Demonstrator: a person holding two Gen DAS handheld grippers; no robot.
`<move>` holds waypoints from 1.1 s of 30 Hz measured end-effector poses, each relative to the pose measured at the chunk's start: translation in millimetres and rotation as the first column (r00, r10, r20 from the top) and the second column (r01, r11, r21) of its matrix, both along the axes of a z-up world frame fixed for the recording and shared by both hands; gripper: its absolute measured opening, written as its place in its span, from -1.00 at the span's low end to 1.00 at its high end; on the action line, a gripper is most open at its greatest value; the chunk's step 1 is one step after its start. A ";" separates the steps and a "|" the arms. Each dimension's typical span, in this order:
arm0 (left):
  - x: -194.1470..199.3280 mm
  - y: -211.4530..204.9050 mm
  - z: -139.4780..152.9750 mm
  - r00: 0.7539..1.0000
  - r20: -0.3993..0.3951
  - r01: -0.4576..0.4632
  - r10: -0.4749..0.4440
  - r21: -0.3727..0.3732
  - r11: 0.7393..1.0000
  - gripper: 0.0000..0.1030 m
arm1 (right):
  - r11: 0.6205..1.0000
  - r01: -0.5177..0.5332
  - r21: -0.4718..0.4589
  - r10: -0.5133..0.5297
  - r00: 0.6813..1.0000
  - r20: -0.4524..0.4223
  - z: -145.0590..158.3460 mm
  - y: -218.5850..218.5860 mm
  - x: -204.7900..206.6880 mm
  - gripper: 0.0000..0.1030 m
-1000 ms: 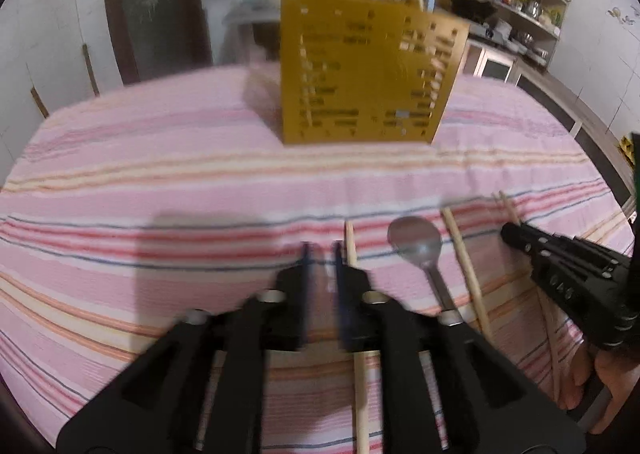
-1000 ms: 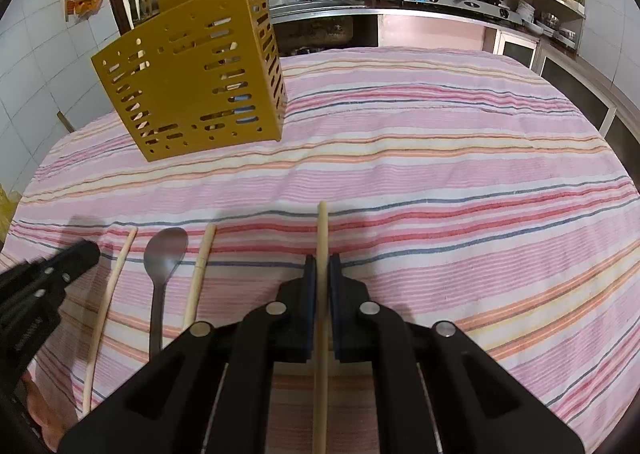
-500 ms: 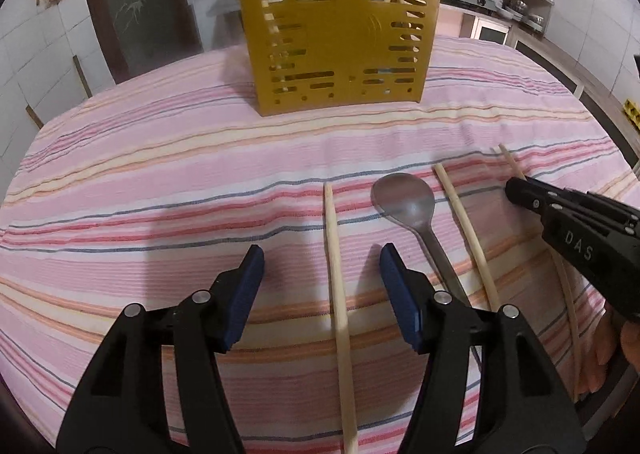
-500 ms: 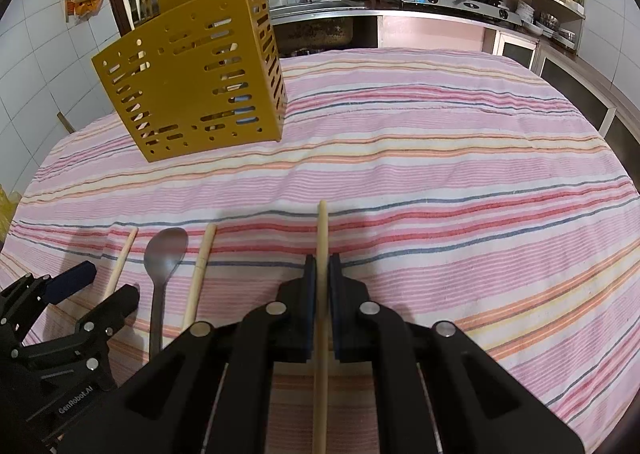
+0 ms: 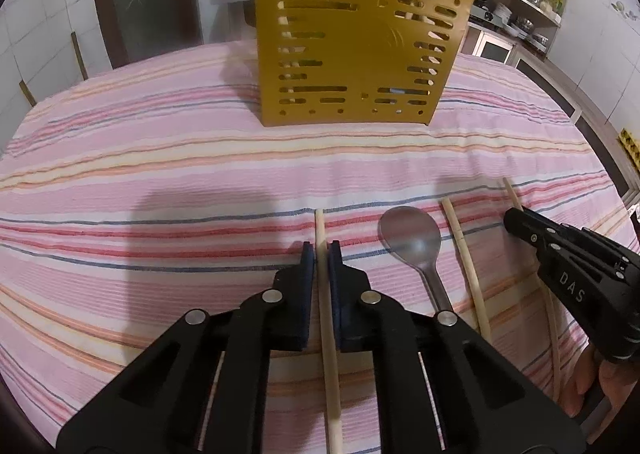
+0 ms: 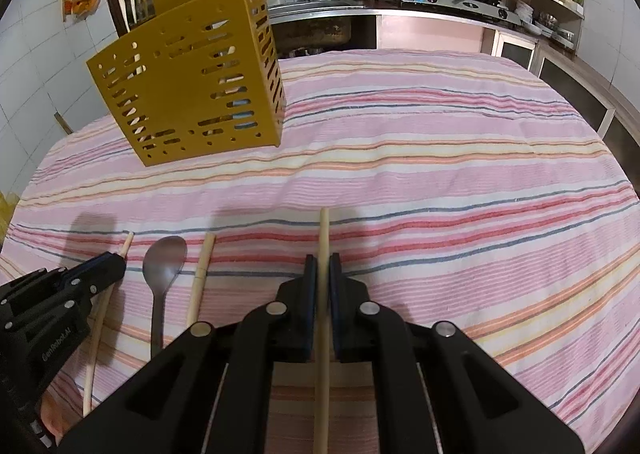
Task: Organize utensils
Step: 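Carry the chopstick upright with the left tool while the right tool carries its chopstick over the holder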
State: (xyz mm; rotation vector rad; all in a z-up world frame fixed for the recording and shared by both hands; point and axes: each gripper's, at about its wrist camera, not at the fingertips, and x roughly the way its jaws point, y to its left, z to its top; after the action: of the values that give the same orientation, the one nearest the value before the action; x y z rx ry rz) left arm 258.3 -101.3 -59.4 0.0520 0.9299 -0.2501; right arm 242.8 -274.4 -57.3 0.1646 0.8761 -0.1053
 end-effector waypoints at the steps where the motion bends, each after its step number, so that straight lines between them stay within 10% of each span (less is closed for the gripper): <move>1: -1.0 -0.4 0.6 1.000 0.007 0.002 -0.002 0.003 1.000 -0.88 | 1.000 -0.001 0.002 0.001 1.000 0.004 0.5 -0.2 -0.8 -0.88; 24: -23.1 35.0 47.2 0.981 0.190 -0.025 0.044 -0.105 0.994 -0.92 | 0.998 0.003 0.062 -0.019 0.968 0.251 43.8 -7.0 -28.0 -0.88; 33: -47.9 46.2 79.0 0.936 0.345 -0.023 0.071 -0.141 0.990 -0.92 | 0.998 -0.020 0.061 -0.007 0.905 0.425 70.7 -3.0 -53.5 -0.88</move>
State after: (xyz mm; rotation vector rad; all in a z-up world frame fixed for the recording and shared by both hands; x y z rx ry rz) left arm 210.4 -55.1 19.6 -0.0500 0.5570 -0.2494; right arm 189.3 -277.5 13.4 0.2345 0.4420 -0.0318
